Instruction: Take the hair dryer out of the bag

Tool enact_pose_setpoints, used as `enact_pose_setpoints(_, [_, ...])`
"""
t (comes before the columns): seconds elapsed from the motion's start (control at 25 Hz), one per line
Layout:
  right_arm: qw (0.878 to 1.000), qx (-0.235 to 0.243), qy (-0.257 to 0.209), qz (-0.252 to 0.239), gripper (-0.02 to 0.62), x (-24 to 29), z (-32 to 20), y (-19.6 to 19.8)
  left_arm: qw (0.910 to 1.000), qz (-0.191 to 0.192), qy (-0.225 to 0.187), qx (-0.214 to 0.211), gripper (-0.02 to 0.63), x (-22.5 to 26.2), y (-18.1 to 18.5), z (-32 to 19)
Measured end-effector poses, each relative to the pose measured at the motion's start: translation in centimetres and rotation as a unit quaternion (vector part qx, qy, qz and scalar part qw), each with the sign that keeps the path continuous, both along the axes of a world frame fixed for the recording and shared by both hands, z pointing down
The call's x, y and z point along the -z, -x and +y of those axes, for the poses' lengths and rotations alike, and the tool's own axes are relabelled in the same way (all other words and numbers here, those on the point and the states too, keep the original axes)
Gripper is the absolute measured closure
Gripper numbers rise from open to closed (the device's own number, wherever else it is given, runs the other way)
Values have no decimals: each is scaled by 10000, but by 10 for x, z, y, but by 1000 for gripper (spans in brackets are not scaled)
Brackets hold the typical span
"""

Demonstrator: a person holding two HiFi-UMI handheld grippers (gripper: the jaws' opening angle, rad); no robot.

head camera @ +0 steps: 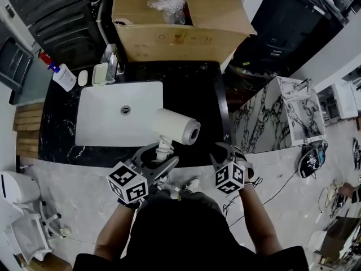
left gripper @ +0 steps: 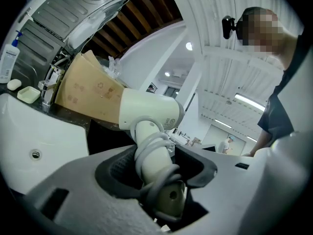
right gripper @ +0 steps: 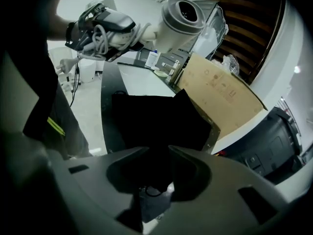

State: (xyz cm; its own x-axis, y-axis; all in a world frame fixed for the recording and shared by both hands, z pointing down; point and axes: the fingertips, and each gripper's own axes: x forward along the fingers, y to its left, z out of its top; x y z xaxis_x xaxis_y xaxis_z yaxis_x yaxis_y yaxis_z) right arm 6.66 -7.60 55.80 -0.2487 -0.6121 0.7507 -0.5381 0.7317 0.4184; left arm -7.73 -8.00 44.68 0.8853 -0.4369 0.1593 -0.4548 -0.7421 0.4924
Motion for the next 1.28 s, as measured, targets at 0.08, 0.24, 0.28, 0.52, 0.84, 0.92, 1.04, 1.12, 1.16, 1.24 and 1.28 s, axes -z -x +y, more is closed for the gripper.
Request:
enact_pose_setpoints(0.08, [9999,-42,20,-107,464,4,5,3,10000,-8,1,-30,365,0,2,1])
enact_pose_setpoints(0.24, [9991,-110,68,-392,400,21,9,4,10000,47,-27,-48,365,3,1,-4])
enact_pose_setpoints(0.28, [9988,-132,67,-456,392,26,10,5,10000,57,-33,-52,365,3,2,-5])
enact_pose_setpoints(0.52, [9964,-258,-196,-780,389,56,15,12,9999,28,-49,-115,365,3,5,-9])
enact_pose_setpoints(0.84, [9876,-696,-500,-1312,499,72,5,9,9999,26,-106,-111,365,5,5,-17])
enact_pose_setpoints(0.92, [9861,-773,-540,-1366,519,73,3,6,9999,24,-125,-55,365,6,6,-20])
enact_pose_setpoints(1.04, [9816,-994,-648,-1493,561,77,-2,-1,9999,8,-163,50,365,7,8,-25])
enact_pose_setpoints(1.12, [9729,-1238,-768,-1795,577,84,-7,-7,9997,-17,-204,116,365,9,8,-28])
enact_pose_setpoints(1.16, [9662,-1384,-838,-2009,581,90,-9,-11,9996,-27,-226,152,365,10,8,-30])
enact_pose_setpoints(1.24, [9494,-1680,-963,-2474,581,103,-14,-21,9994,-34,-268,228,365,12,8,-34])
enact_pose_setpoints(1.28, [9396,-1815,-1022,-2718,583,111,-17,-26,9992,-34,-285,263,365,13,8,-35])
